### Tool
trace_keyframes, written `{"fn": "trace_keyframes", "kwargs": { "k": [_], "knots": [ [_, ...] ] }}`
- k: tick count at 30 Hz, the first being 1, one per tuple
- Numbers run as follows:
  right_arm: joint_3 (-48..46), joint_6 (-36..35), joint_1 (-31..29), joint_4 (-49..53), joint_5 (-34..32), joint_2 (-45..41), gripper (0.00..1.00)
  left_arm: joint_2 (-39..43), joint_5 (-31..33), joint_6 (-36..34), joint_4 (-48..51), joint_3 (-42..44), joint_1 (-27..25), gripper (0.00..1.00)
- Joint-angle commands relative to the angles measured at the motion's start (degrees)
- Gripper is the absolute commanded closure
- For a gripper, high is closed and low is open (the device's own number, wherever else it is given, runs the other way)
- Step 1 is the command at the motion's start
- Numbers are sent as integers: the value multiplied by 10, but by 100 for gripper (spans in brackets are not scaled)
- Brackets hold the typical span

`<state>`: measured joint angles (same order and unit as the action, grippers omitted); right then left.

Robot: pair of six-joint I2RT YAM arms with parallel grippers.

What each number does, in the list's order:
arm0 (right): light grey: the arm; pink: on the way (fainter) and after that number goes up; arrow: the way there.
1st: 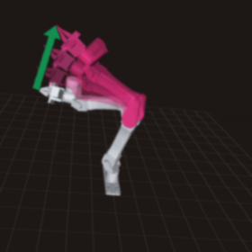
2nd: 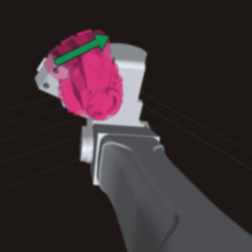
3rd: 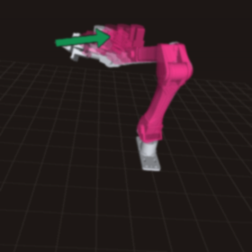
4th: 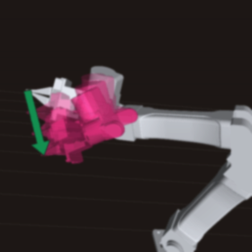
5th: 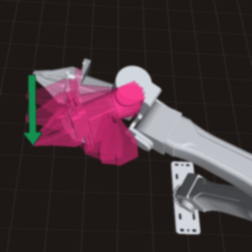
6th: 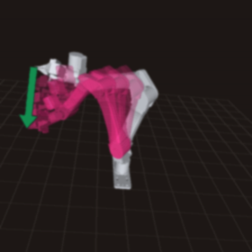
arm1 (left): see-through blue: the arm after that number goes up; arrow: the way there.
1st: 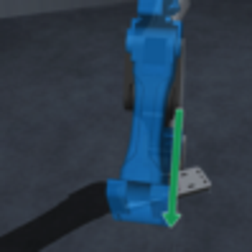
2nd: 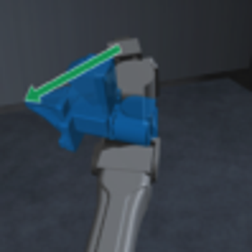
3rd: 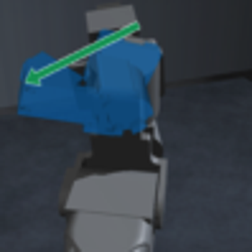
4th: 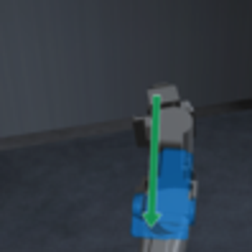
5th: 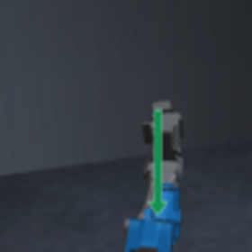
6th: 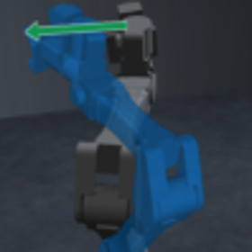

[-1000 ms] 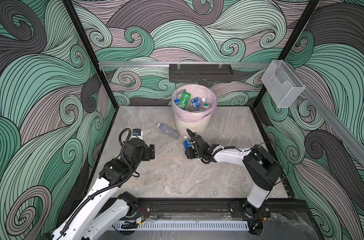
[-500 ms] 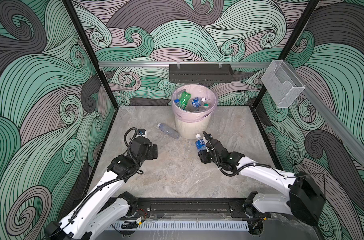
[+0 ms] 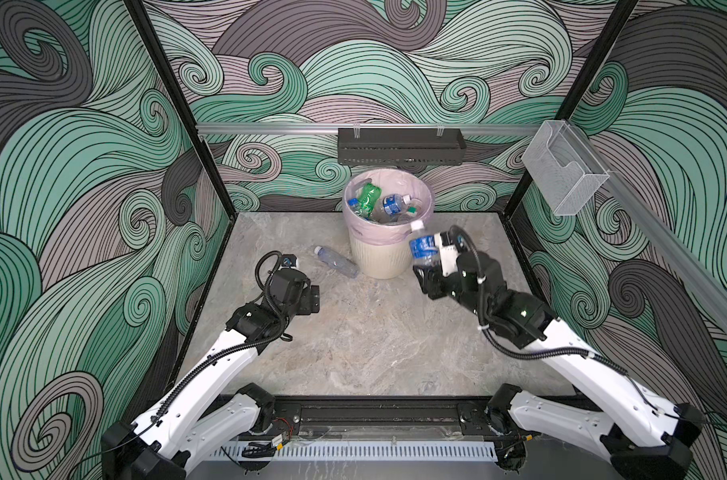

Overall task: Throw the plastic bottles in the bin
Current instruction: 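Lift the blue-labelled bottle with the right gripper and drop it into the bin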

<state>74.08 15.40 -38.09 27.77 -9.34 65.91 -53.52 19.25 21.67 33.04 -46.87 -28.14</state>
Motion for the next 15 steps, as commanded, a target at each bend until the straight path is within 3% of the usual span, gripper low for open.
{"fn": "trace_keyframes", "kwargs": {
  "k": [1,4,7,10,15],
  "knots": [
    [194,-25,70,52,106,149,37,2,-2,20,-14,-14,4,7],
    [372,-45,83,120,134,280,16,8,0,36,-1,-19,4,6],
    [429,-49,83,136,157,321,6,10,-8,44,8,-22,4,6],
    [401,-54,83,123,157,305,6,2,-15,43,8,-17,4,6],
    [264,-60,83,60,139,204,4,-40,-21,37,-5,-23,5,5]
  ]
}}
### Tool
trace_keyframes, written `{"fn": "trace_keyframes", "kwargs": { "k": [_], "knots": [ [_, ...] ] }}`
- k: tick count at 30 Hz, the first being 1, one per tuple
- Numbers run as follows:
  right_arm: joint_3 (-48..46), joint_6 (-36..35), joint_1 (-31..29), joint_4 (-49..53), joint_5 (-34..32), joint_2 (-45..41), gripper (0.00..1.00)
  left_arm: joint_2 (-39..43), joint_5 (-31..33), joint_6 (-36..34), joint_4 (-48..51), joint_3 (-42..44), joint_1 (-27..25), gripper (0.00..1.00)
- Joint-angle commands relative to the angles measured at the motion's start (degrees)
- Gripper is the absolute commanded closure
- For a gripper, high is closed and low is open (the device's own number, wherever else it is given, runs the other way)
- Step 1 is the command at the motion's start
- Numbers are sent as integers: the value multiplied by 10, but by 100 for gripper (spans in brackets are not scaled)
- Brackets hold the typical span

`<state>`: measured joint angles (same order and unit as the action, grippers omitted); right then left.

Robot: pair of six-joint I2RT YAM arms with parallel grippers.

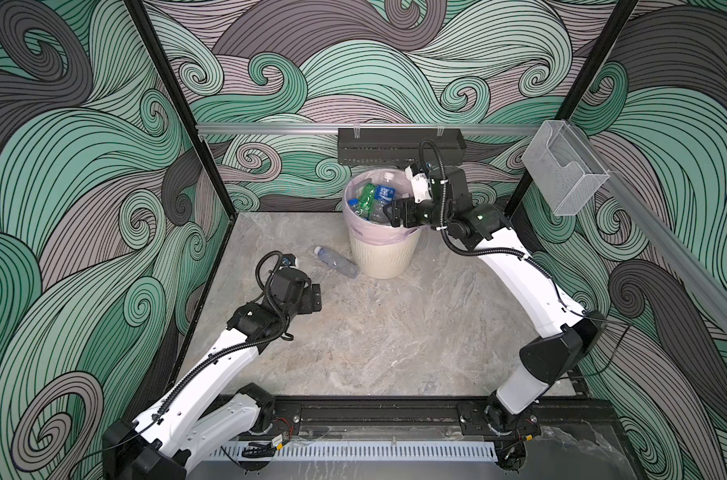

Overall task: Throw the plastic bottles in the bin
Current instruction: 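Lift the blue-labelled bottle with the right gripper and drop it into the bin, then grasp the clear bottle lying against the bin with the left gripper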

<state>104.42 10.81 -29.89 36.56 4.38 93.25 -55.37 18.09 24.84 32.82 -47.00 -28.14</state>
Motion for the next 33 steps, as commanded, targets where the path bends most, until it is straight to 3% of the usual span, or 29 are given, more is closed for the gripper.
{"fn": "trace_keyframes", "kwargs": {
  "k": [1,9,18,28,33],
  "knots": [
    [-66,-15,2,-42,-3,-94,3,-35,-9,5,-8,-27,5,5],
    [-224,1,13,-75,-40,-221,1,-165,-3,17,-50,-93,7,5],
    [-339,10,22,-74,-60,-300,0,-352,18,109,-27,-222,25,5],
    [-386,8,29,-74,-68,-345,0,-480,30,229,-21,-309,47,5],
    [-398,4,32,-78,-69,-345,0,-507,-17,242,-60,-315,64,5]
  ]
}}
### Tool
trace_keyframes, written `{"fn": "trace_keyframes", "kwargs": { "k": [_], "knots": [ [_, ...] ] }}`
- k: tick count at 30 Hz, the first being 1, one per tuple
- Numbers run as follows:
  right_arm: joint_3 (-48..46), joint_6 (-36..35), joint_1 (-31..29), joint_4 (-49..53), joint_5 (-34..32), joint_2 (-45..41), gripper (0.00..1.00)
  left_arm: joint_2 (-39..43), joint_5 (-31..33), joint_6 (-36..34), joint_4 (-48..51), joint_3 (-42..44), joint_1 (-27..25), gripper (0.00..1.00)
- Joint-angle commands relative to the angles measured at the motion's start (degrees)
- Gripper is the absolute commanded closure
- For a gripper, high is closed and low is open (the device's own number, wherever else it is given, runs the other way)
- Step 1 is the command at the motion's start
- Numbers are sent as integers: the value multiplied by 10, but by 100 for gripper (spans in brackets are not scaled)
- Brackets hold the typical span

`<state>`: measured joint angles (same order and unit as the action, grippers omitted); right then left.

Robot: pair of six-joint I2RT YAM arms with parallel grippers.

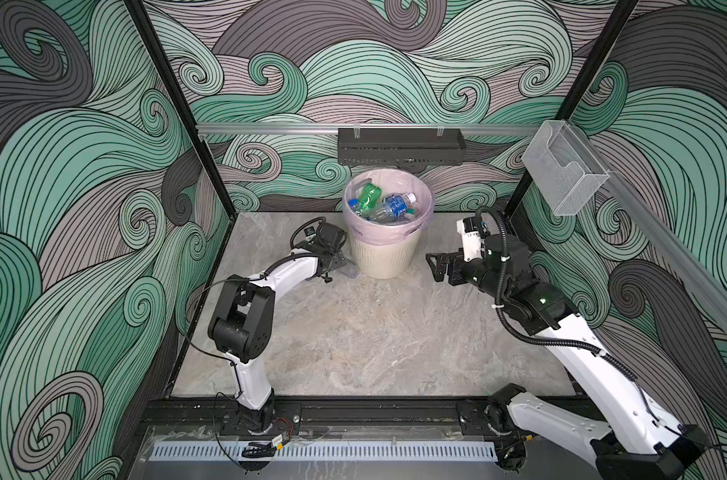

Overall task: Throw the plastic bottles in the bin
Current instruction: 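Grasp the clear bottle lying against the bin with the left gripper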

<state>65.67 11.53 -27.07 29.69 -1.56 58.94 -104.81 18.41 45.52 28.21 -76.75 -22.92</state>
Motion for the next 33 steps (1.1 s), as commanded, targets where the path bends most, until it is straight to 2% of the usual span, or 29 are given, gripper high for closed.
{"fn": "trace_keyframes", "kwargs": {
  "k": [1,9,15,24,33],
  "knots": [
    [-14,-2,4,-11,-9,-1,0,-21,-34,41,-22,-19,18,5],
    [-32,5,5,-20,-3,-13,0,-79,-154,77,-36,-47,66,10],
    [-41,9,7,-19,-4,-27,0,-94,-159,70,-52,-65,68,10],
    [-49,14,7,-20,-4,-36,0,-101,-201,79,-90,-63,68,12],
    [-54,16,7,-21,-3,-40,0,-154,-217,78,-77,-105,68,12]
  ]
}}
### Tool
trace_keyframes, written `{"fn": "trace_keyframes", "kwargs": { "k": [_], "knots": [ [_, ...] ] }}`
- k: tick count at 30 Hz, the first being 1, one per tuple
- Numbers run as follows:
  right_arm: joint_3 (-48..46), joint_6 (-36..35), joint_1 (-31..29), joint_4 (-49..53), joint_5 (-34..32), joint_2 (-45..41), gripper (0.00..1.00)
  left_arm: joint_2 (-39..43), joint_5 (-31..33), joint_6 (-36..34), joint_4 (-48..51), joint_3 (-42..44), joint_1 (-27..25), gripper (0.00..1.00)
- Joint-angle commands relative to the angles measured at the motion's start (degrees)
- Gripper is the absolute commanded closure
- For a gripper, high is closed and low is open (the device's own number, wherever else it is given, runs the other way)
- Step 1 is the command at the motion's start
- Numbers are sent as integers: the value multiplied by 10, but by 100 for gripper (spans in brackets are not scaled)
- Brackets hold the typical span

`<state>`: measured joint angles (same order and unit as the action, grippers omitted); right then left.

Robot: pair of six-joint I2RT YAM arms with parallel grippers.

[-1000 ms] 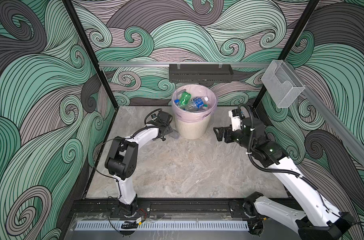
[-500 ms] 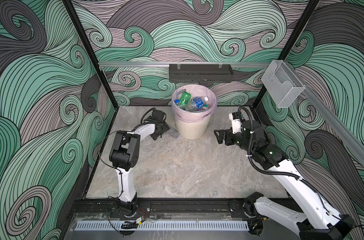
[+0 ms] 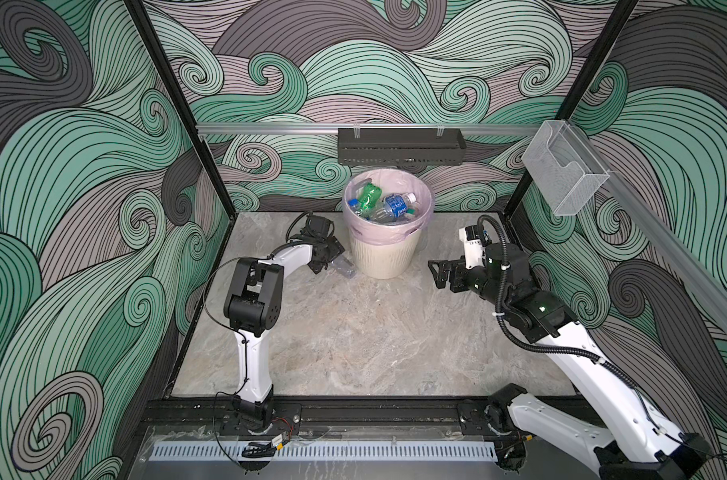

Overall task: Throw the plastic bottles in the bin
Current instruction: 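Grasp the clear bottle lying against the bin with the left gripper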

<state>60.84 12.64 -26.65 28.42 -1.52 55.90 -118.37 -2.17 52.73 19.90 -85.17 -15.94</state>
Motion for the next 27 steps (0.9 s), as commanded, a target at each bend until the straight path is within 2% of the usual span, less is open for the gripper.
{"fn": "trace_keyframes", "kwargs": {
  "k": [1,9,11,20,27],
  "knots": [
    [-7,4,3,-8,-5,-10,0,-23,-12,4,8,-26,-1,12],
    [-13,5,4,-8,-8,-18,0,-39,-9,-7,22,-20,-1,15],
    [-13,5,4,-10,-9,-18,0,-35,-12,-8,18,-9,-1,19],
    [-16,6,4,-12,-10,-16,0,-5,-21,-28,3,23,5,51],
    [-19,3,4,-12,-14,-20,0,57,-11,-71,14,68,6,52]
  ]
}}
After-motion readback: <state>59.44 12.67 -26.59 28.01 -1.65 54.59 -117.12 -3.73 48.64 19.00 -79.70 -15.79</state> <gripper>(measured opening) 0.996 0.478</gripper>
